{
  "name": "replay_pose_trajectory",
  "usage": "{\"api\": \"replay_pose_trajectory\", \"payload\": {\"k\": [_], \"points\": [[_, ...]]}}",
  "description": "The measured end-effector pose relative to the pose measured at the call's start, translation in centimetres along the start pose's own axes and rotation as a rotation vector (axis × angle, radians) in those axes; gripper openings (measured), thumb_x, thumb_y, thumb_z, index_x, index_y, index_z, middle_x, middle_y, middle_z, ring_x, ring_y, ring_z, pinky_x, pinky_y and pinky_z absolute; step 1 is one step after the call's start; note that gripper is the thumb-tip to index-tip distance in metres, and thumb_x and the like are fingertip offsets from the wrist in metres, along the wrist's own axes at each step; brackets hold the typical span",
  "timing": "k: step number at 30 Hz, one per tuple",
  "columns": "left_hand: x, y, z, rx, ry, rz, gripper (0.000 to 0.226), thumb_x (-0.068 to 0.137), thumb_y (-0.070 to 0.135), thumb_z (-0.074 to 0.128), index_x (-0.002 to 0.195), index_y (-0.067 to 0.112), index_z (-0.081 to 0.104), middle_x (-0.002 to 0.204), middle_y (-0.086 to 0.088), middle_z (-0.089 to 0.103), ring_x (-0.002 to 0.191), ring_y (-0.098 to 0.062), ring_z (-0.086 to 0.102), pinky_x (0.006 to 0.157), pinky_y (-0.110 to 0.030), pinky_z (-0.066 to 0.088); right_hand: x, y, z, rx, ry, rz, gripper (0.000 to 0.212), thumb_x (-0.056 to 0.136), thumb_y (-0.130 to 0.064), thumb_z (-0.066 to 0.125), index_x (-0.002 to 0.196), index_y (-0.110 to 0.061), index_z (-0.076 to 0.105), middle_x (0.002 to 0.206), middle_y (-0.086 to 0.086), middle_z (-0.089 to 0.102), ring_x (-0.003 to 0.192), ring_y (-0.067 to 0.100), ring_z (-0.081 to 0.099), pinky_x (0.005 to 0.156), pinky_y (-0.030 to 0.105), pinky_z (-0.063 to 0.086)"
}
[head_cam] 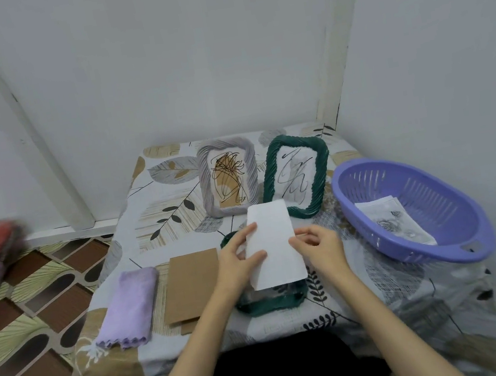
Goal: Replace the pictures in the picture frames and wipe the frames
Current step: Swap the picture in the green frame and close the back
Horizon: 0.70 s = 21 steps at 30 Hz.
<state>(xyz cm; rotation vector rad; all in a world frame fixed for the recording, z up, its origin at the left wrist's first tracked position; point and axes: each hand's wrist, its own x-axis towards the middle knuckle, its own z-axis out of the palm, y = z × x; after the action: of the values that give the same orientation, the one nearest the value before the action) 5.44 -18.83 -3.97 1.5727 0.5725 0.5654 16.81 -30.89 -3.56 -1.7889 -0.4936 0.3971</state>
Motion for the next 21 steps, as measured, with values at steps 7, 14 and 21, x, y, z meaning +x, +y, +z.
{"api": "replay_pose_trajectory", "payload": {"k": [7,14,21], "points": [[1.9,0.7,5.1,0.097,-0.095,-0.087,0.058,0.077,-0.003,0.067,0.130,0.015,0.050,0.126,-0.002,0.050,0.093,-0.022,0.061,0.073,-0.032,0.058,-0.1,-0.8,-9.1,-1.071,0.196,-0.328,0.040,0.087,-0.031,0.058,0.127,-0.029,0.052,0.138,0.008,0.044,0.121,0.032,0.042,0.093,0.045,0.037],[4.1,0.0,11.5,0.374,-0.173,-0.086,0.064,0.079,0.011,0.070,0.136,0.002,0.041,0.140,-0.010,0.045,0.121,-0.026,0.050,0.104,-0.035,0.041,0.1,-1.5,-14.5,-0.946,0.017,-0.245,0.039,0.092,-0.035,0.051,0.131,-0.036,0.048,0.112,0.006,0.065,0.103,0.028,0.057,0.070,0.032,0.040],[5.2,-1.3,14.1,0.980,-0.482,0.126,0.075,0.082,0.027,0.065,0.143,0.004,0.028,0.157,-0.006,0.012,0.146,-0.024,0.002,0.117,-0.045,0.004,0.8,-1.4,-15.9,-0.789,0.078,-0.267,0.036,0.087,-0.033,0.059,0.123,-0.036,0.057,0.106,0.001,0.070,0.095,0.027,0.061,0.067,0.026,0.035]]}}
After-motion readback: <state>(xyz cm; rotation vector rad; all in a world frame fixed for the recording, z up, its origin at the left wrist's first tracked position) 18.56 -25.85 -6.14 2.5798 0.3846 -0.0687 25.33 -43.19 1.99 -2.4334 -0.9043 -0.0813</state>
